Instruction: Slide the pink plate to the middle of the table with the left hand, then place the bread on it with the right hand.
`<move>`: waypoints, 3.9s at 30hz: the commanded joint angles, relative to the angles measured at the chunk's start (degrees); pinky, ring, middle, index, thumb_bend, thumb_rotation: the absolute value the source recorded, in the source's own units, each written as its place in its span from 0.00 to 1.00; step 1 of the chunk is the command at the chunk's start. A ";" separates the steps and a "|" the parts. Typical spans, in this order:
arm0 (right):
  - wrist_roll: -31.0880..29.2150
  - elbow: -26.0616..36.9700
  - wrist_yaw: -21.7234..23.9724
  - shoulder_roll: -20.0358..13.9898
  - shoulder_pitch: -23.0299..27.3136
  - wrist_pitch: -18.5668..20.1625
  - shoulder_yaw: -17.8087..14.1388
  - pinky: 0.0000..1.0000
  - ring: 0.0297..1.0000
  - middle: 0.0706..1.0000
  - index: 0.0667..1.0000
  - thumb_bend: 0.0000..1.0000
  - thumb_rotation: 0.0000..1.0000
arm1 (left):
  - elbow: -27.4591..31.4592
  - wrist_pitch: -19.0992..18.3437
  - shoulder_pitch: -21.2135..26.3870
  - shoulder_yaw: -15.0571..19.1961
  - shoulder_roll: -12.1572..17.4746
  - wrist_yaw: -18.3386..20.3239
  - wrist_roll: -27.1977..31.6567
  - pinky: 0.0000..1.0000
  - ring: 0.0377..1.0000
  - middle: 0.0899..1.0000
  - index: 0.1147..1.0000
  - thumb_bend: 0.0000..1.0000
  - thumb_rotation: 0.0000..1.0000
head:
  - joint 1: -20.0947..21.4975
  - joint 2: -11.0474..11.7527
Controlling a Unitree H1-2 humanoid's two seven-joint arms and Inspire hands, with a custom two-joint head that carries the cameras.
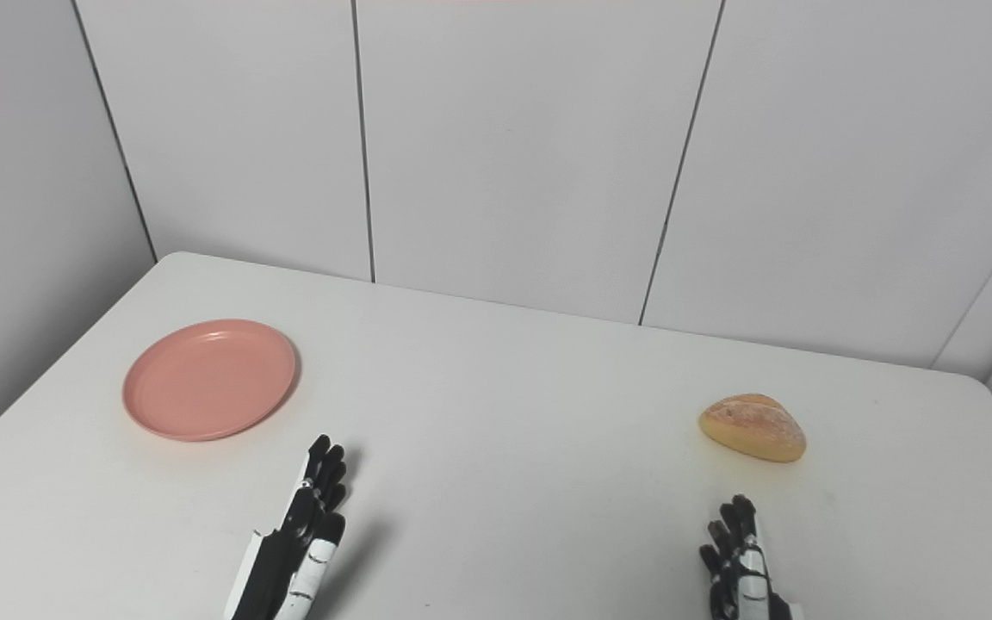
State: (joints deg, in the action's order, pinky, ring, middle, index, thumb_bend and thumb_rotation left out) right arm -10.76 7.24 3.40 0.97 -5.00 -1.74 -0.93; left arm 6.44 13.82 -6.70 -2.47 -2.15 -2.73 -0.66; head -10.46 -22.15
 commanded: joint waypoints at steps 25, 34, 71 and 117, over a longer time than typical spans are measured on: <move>0.42 1.94 -0.14 -0.52 -2.14 1.73 0.34 1.00 1.00 1.00 1.00 0.76 1.00 | 4.51 -21.97 25.64 15.41 17.36 2.13 10.54 0.86 0.89 0.88 0.89 1.00 0.93 | -0.93 -1.57; 0.84 1.85 -0.42 -0.21 -2.09 1.74 0.55 1.00 1.00 1.00 1.00 0.78 1.00 | -8.78 -12.50 32.12 21.41 24.25 5.29 13.99 0.86 0.89 0.90 0.94 1.00 0.99 | -0.41 -1.41; -0.29 5.79 -0.46 -1.27 -3.53 5.05 0.56 1.00 1.00 1.00 1.00 0.75 1.00 | -67.38 12.97 52.35 21.37 35.69 8.55 13.52 0.75 0.81 0.83 0.90 1.00 0.86 | -1.75 -4.48; 0.02 9.78 -1.01 -0.91 -4.65 8.24 1.11 0.99 0.97 1.00 0.99 0.78 0.91 | -72.67 13.06 47.69 20.94 30.21 14.00 16.41 0.71 0.84 0.87 0.94 1.00 0.89 | 1.34 -7.02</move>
State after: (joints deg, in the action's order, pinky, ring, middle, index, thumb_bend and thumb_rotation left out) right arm -10.70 15.83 2.39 0.04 -8.91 4.33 0.05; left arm -67.37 26.06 40.66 19.02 29.06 9.93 16.24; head -9.14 -29.09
